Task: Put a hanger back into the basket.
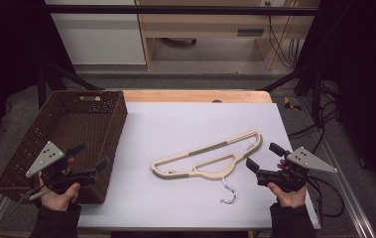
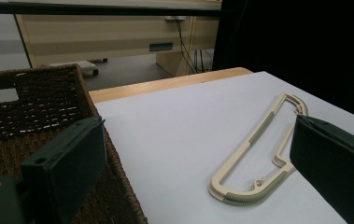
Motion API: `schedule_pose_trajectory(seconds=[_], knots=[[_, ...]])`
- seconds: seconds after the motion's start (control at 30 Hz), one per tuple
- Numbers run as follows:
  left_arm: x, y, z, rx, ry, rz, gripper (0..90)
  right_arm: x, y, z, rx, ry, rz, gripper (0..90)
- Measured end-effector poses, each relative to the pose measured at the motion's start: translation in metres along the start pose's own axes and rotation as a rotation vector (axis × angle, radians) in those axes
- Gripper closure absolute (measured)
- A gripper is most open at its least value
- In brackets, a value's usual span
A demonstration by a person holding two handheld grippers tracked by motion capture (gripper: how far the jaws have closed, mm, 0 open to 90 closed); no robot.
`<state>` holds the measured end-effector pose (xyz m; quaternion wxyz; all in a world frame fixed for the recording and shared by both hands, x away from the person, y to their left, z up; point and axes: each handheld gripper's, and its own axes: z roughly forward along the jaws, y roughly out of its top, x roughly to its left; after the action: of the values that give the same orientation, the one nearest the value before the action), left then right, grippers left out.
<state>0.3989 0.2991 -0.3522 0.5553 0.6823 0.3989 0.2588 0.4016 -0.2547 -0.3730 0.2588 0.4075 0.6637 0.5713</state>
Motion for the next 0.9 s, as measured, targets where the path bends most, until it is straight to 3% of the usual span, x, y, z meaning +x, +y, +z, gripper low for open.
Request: schedule_pose_trajectory(seconds=[0.23,0.47,0.7,0.9], knots=[[0.001,-0.001,0.000,0.003,0.002,0.004,3.6,0.002,0.001,-0.002,0.002,-0.011,0.007,6.1],[0.002,-0.002,-0.001,0.000,0.010,0.009,3.4,0.011,0.001,0.006,0.041,-0.012,-0.002,8.9],[0.000,-0.003,0.002,0.009,0.006,0.015,3.5,0.025,-0.006,0.022,0.134,0.018,-0.007,11.4],[-0.002,-0.003,0.002,0.011,0.005,0.029,3.3,0.032,-0.017,0.034,0.207,0.010,-0.031,14.4]])
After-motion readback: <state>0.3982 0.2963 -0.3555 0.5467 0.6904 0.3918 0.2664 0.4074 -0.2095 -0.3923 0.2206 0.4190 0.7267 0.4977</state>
